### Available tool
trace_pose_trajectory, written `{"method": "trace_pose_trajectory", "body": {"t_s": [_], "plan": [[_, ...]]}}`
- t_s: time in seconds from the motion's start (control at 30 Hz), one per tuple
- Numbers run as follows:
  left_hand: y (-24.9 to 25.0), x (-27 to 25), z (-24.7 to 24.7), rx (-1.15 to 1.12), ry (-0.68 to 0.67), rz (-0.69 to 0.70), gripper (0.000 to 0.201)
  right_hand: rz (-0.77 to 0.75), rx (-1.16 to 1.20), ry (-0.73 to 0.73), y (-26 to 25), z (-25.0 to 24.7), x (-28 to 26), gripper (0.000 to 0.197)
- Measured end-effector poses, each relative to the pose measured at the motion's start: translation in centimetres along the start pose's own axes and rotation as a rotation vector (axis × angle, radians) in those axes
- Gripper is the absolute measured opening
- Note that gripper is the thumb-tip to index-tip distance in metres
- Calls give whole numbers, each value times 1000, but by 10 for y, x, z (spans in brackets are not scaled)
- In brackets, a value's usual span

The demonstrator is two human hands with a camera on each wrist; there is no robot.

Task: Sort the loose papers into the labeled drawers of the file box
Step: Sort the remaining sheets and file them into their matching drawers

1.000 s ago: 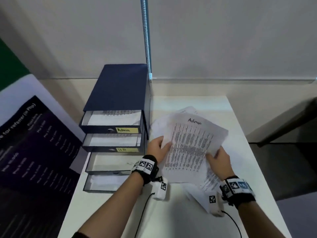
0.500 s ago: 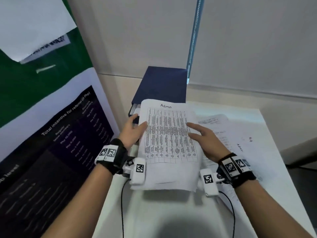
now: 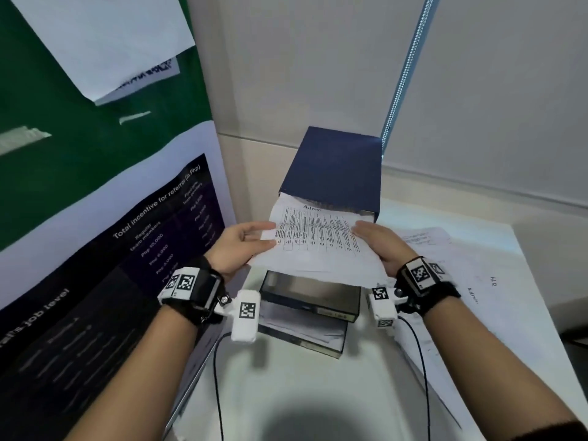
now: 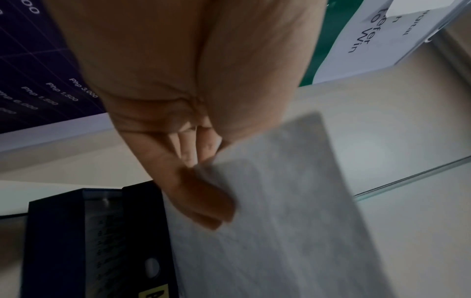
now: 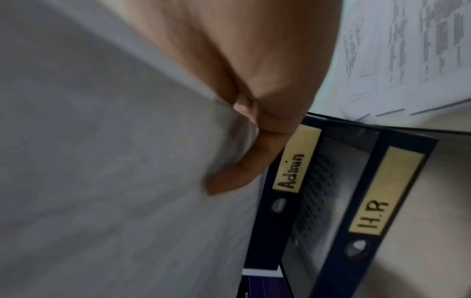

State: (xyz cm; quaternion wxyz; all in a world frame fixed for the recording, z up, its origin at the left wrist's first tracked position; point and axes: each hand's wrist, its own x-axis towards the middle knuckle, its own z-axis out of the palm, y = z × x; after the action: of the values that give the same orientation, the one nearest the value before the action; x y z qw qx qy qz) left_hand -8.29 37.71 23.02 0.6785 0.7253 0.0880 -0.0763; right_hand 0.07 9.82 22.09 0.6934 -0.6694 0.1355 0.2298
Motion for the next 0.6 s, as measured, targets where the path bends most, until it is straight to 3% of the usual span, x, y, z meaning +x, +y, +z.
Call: {"method": "trace_pose_trajectory", "body": {"t_s": [0.07, 0.17, 0.33, 0.4, 0.5, 0.6], "plan": [[-2, 13, 2, 8, 23, -4, 40, 40, -119, -74, -6, -5, -9, 49], [5, 26, 11, 18, -62, -28, 37, 92, -173, -182, -16, -19, -34, 42], [14, 41, 22, -5, -208, -102, 35, 47, -224, -147, -32, -39, -42, 40], [12, 52, 22, -20, -173, -128, 37, 43, -243, -148, -29, -39, -27, 40], [8, 71, 22, 89, 9, -116, 30, -13, -165, -54, -19, -32, 9, 44], [7, 88, 24, 179, 30, -143, 31, -110, -174, 87, -16, -22, 39, 41]]}}
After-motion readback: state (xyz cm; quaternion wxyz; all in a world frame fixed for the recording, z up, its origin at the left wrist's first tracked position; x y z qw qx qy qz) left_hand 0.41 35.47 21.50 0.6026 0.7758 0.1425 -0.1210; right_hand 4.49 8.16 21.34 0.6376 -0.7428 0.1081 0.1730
